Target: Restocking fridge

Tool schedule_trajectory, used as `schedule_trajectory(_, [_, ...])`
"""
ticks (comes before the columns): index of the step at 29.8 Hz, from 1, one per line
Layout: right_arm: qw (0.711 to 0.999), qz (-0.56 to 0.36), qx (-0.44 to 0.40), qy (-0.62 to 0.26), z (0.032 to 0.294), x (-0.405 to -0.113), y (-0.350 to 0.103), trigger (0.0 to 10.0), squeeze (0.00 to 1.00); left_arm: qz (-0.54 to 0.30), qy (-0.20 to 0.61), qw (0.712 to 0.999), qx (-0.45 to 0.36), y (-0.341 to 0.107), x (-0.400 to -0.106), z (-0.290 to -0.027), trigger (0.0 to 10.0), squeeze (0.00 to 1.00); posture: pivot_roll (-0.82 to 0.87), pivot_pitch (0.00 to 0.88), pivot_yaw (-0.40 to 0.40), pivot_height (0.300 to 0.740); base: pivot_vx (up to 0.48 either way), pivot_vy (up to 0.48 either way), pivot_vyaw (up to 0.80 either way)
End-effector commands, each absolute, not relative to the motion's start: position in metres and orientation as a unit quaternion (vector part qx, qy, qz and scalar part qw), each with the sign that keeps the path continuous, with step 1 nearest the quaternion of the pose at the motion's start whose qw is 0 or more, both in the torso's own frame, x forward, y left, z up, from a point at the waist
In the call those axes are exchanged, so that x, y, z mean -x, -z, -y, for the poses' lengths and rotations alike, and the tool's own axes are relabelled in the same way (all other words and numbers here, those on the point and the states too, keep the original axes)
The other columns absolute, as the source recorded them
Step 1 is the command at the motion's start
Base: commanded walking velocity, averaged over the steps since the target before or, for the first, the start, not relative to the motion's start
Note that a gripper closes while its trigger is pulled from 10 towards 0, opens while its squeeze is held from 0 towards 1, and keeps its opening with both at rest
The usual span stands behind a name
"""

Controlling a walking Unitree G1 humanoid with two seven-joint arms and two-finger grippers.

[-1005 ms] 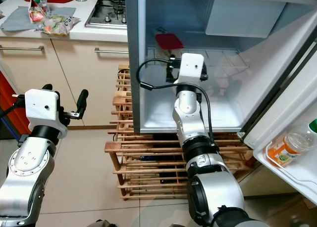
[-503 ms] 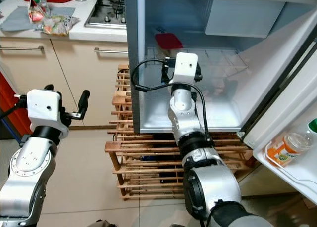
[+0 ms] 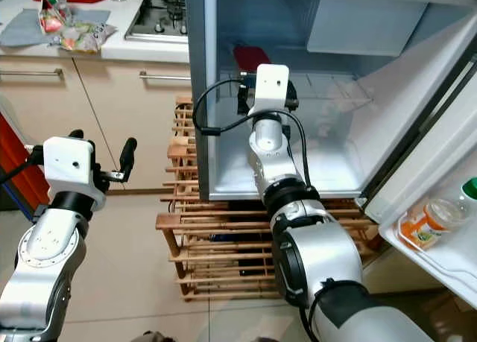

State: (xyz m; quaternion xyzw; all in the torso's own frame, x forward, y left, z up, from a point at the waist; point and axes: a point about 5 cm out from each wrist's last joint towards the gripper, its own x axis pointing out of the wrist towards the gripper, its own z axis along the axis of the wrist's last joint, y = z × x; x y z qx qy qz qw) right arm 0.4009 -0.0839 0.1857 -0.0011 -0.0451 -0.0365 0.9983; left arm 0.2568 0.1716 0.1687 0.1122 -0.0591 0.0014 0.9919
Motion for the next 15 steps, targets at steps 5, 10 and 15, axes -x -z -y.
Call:
schedule_trajectory(5, [0.998, 0.053, 0.0, 0.027, 0.08, -0.402, -0.192, 10.0, 0.0, 0.059, -0.003, 0.992, -0.113, -0.169, -0.258, -0.171, 10.0, 0.0, 0.04, 0.0, -0.056, 0.74, 0.0, 0.0, 0.0])
schedule_trajectory(10, [0.997, 0.071, -0.009, 0.037, 0.088, -0.399, -0.19, 10.0, 0.0, 0.062, -0.002, 0.993, -0.105, -0.169, -0.259, -0.169, 10.0, 0.0, 0.03, 0.0, -0.07, 0.74, 0.0, 0.0, 0.0])
schedule_trajectory(15, [0.993, 0.109, -0.01, 0.037, 0.105, -0.373, -0.175, 10.0, 0.0, 0.07, 0.006, 0.994, -0.084, -0.167, -0.271, -0.161, 10.0, 0.0, -0.01, 0.0, -0.074, 0.74, 0.0, 0.0, 0.0])
